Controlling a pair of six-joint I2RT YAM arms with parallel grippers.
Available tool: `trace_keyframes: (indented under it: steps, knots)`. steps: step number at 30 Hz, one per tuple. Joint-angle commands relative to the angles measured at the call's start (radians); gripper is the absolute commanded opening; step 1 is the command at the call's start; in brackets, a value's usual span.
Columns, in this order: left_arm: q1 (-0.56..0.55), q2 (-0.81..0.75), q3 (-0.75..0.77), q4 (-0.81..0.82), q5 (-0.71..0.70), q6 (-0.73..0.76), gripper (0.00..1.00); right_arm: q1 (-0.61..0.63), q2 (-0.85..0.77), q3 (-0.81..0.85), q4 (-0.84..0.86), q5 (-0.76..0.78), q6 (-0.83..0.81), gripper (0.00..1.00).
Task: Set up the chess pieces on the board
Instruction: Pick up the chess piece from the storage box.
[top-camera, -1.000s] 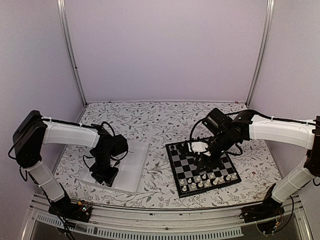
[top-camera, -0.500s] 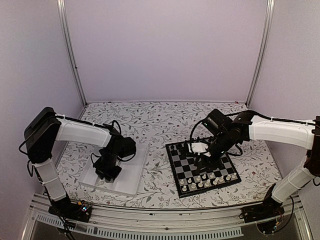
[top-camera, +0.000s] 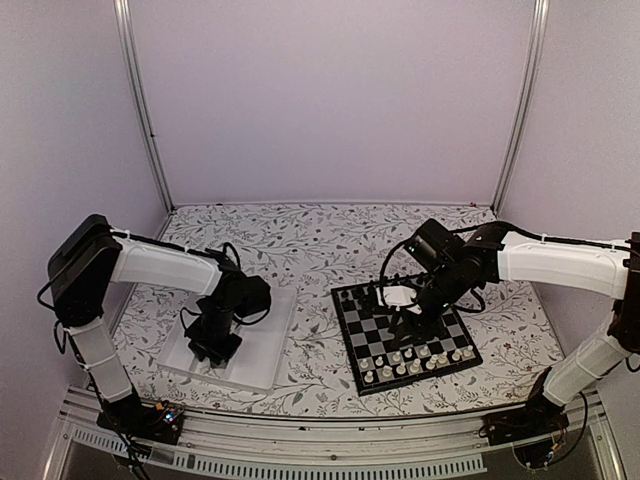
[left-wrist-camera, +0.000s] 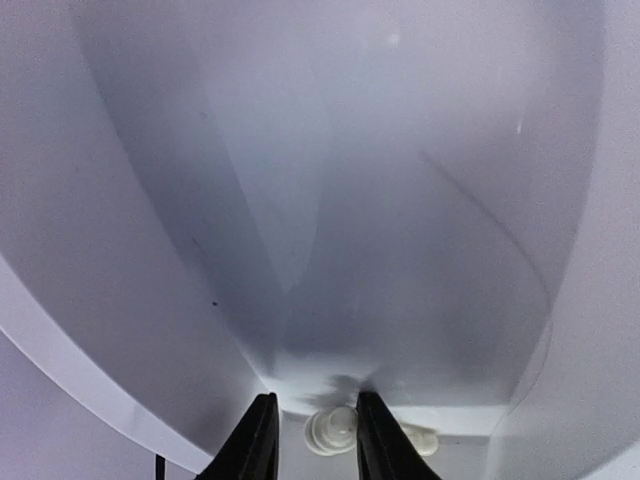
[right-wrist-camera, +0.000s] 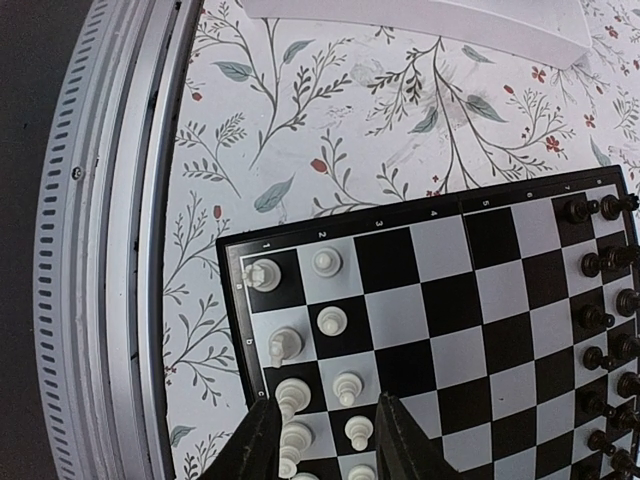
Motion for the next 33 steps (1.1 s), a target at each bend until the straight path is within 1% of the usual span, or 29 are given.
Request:
trace_keyframes:
  steps: [1,5,9,12,14,18,21,27,30,33]
  knots:
    - [-0.012,-0.018,-0.071,0.035,0.089,-0.025,0.28,-0.005,-0.001,-0.014,0.008,-0.020,0.007,0.35]
    - [-0.012,-0.023,-0.097,0.041,0.132,-0.031,0.24,-0.005,0.007,-0.009,0.004,-0.024,0.007,0.35]
    - [-0.012,-0.021,-0.095,0.059,0.134,-0.018,0.12,-0.005,0.010,-0.004,0.002,-0.027,0.005,0.34]
    - [-0.013,-0.033,-0.064,0.076,0.130,-0.005,0.05,-0.005,0.008,0.002,-0.003,-0.026,0.005,0.34]
    - [-0.009,-0.052,-0.030,0.078,0.101,-0.006,0.01,-0.005,0.001,0.003,-0.004,-0.021,0.007,0.34]
    - [-0.007,-0.106,0.054,0.072,0.020,-0.018,0.00,-0.005,-0.017,0.002,-0.006,-0.006,0.008,0.34]
    - [-0.004,-0.148,0.078,0.087,0.010,-0.014,0.00,-0.006,-0.024,0.003,-0.008,-0.002,0.008,0.34]
    - [-0.001,-0.168,0.042,0.104,0.036,-0.015,0.01,-0.005,-0.024,0.006,-0.007,-0.003,0.011,0.34]
    - [-0.001,-0.176,0.020,0.111,0.036,-0.022,0.02,-0.005,-0.024,0.009,-0.010,-0.004,0.011,0.34]
    - [-0.002,-0.191,0.010,0.121,0.028,-0.027,0.02,-0.005,-0.024,0.012,-0.014,-0.006,0.012,0.34]
